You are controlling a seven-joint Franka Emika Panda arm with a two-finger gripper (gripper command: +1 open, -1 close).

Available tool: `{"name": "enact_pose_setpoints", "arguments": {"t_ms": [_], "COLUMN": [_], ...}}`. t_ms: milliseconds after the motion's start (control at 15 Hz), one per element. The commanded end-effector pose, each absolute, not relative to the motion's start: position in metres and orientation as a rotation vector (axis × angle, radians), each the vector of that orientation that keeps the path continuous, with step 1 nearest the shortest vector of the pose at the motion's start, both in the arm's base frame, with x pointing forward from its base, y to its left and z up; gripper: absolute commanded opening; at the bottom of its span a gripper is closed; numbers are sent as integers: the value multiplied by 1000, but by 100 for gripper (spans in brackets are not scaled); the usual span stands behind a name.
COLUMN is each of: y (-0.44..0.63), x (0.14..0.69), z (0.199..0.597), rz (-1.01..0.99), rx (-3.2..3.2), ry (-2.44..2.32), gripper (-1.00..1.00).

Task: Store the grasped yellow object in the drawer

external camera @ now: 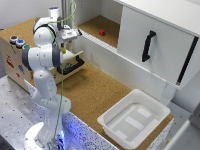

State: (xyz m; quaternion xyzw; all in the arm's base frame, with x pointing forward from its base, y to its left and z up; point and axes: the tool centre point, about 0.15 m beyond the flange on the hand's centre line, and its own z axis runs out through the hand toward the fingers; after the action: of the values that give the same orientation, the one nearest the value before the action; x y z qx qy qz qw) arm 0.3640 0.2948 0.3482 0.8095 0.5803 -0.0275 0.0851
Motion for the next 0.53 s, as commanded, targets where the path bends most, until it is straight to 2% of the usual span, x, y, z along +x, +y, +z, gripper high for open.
{"name": "enact_pose_setpoints", "arguments": {"t_ms": [0, 333, 400, 467], "y": [281, 280, 280, 278], "x": [359, 372, 375, 378], "z": [319, 332, 331, 332], "rz": [100, 220, 209, 216], "rx": [2451, 2462, 2456, 2459], "ry": [1837, 1836, 1831, 1822], "gripper": [-100, -100, 100, 100]}}
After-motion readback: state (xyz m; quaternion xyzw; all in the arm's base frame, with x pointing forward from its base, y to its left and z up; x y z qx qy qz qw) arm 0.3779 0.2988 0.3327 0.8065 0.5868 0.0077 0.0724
